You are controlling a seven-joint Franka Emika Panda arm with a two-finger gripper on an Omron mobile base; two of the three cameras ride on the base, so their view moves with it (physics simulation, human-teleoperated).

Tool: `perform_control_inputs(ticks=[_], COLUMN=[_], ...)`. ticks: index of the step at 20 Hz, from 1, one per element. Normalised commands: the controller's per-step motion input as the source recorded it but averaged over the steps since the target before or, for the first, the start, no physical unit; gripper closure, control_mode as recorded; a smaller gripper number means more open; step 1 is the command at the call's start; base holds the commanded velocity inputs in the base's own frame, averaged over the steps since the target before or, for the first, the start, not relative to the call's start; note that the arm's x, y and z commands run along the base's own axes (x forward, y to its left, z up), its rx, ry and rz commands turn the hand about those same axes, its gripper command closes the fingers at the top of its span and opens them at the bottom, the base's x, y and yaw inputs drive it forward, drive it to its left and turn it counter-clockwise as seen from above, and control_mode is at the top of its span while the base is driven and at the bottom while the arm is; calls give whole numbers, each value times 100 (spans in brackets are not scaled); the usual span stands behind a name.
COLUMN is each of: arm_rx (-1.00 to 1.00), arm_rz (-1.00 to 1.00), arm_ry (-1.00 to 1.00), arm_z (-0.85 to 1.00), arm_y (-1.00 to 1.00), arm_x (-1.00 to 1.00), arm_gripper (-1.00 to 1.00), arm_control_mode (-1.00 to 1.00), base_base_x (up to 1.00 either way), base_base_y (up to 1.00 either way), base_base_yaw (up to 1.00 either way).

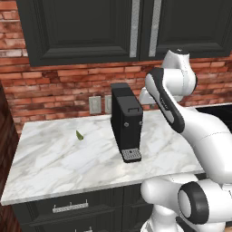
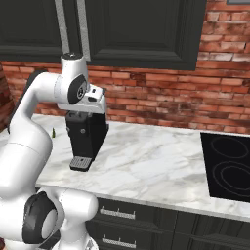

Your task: Pick the dish brush and dish brush from the cabinet and place them on the counter.

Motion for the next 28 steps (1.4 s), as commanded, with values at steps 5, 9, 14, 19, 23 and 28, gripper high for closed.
perform_control_inputs(ticks=[5,9,14,19,23,28], arm_rx=[0,0,0,0,0,0], arm_rz=[0,0,0,0,0,0], arm_ry=[-4,-14,-18,-23,-26,-26], arm_z=[2,13,19,25,28,31], arm_y=[0,0,0,0,0,0], arm_x=[-9,-21,-23,-19,-19,-16], arm_gripper=[-100,-100,-100,-100,-100,-100], arm_control_mode=[-100,-100,-100,-100,-100,-100], base_base_x=[0,0,0,0,0,0], base_base_y=[0,0,0,0,0,0], base_base_yaw=[0,0,0,0,0,0])
